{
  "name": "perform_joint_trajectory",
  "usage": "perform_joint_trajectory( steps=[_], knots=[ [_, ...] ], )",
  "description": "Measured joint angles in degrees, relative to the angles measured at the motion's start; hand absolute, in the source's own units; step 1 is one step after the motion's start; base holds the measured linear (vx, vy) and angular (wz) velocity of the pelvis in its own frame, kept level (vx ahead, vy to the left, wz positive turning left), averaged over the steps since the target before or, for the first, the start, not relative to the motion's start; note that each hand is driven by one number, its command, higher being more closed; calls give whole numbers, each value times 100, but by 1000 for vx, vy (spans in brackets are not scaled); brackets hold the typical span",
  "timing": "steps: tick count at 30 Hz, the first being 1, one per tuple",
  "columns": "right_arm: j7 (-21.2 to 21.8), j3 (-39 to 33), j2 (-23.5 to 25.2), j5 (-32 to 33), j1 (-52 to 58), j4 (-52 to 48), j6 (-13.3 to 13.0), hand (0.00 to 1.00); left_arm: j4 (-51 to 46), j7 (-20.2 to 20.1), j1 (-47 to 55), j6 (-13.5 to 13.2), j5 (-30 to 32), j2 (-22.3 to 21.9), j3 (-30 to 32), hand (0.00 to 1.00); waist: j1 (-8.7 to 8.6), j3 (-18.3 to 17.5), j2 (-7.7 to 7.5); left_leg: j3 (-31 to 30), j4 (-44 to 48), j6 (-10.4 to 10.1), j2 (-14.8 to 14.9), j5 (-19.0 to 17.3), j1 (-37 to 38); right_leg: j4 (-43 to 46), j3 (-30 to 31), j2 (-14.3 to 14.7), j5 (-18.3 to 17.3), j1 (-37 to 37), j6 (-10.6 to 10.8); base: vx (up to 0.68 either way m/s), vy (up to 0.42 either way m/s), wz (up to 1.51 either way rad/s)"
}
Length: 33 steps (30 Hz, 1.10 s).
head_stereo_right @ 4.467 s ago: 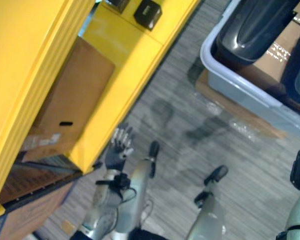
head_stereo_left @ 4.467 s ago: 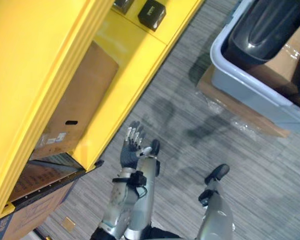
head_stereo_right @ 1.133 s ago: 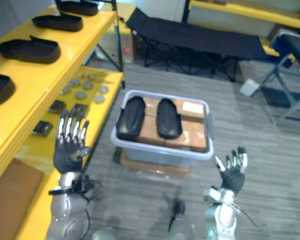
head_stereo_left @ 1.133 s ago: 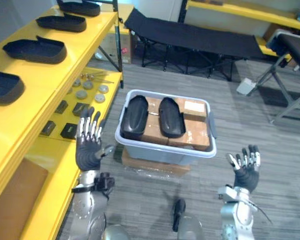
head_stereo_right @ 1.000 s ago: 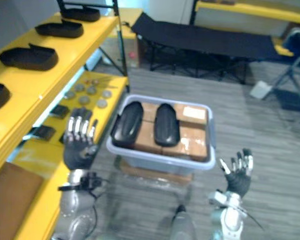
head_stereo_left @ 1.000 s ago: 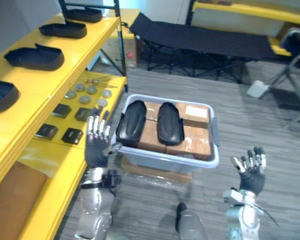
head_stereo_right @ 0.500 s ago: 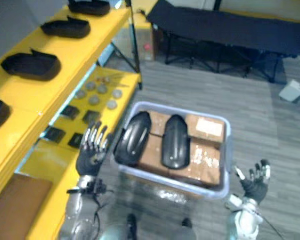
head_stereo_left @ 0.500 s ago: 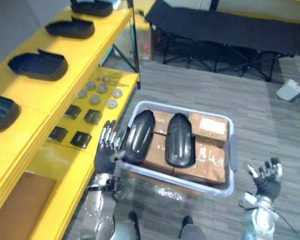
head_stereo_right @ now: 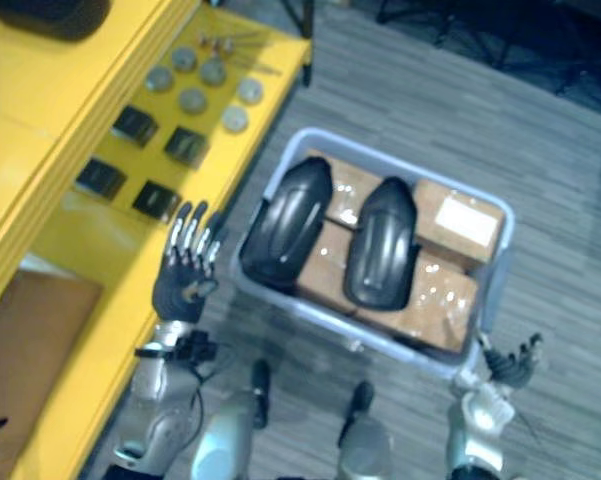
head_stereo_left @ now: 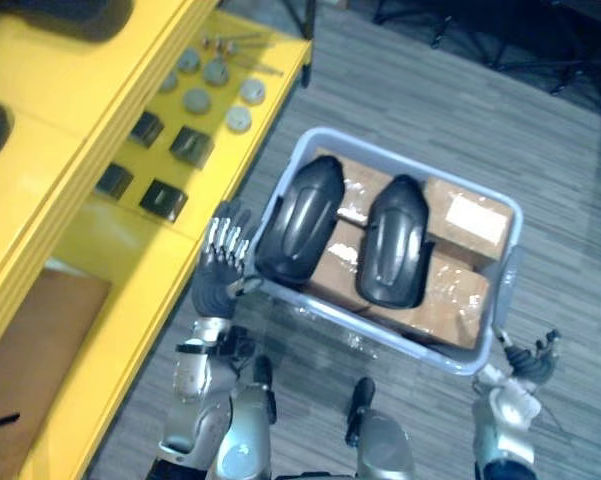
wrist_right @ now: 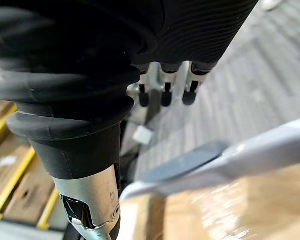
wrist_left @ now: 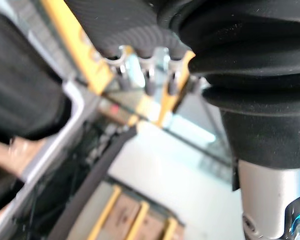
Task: Walk over and take plastic housings, then place them on the shelf
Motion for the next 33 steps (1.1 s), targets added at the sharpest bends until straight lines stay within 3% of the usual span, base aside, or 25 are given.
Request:
perform_joint_trajectory(
  steps=[5,7,11,18,21,25,30,33],
  knots=[
    [-54,90,-805,0,-1339,923,130,0,511,209,-392,-160,52,-3,-8,0,181,147,124,-232,307,33,-41,21,-489,337,-124,-20,-225,-321,-147,-127,20,23],
    [-54,92,-953,2,-1687,1136,141,0,587,249,-447,-248,49,3,12,0,225,171,127,-302,363,78,-57,59,-718,382,-135,-20,-356,-462,-51,-146,-24,22],
    [-32,388,-1233,8,-2143,1380,281,0,806,255,-416,-347,42,-21,5,0,308,201,152,-321,188,71,-59,245,-798,461,-135,1,-379,-614,-66,-109,-32,8],
    [337,895,-1700,168,-2998,2276,1043,0,996,283,-661,-392,48,-54,-181,0,316,231,192,-408,-214,29,-77,602,-862,396,-255,2,-288,-776,-57,-28,-27,9],
    [489,981,-1825,225,-3337,2658,1221,0,1062,294,-703,-453,48,-101,-236,0,347,246,221,-447,-312,8,-76,681,-877,350,-306,10,-257,-798,-90,17,-23,10],
    [683,1240,-2338,199,-3921,2995,1598,0,1187,402,-764,-522,39,-266,-377,0,445,382,502,-463,-346,20,-94,738,-948,348,-322,-5,-238,-861,-82,-7,12,3],
    [865,1477,-2464,48,-4187,3355,1850,0,1208,492,-806,-562,24,-283,-449,0,515,395,532,-543,-501,-21,-97,869,-979,357,-436,1,-237,-922,-89,-18,-14,8],
    [981,1633,-2650,-16,-4309,3406,1948,0,1310,536,-828,-563,14,-405,-516,0,546,450,641,-599,-591,-13,-118,933,-989,384,-476,-5,-248,-946,-108,-42,3,10]
  ],
)
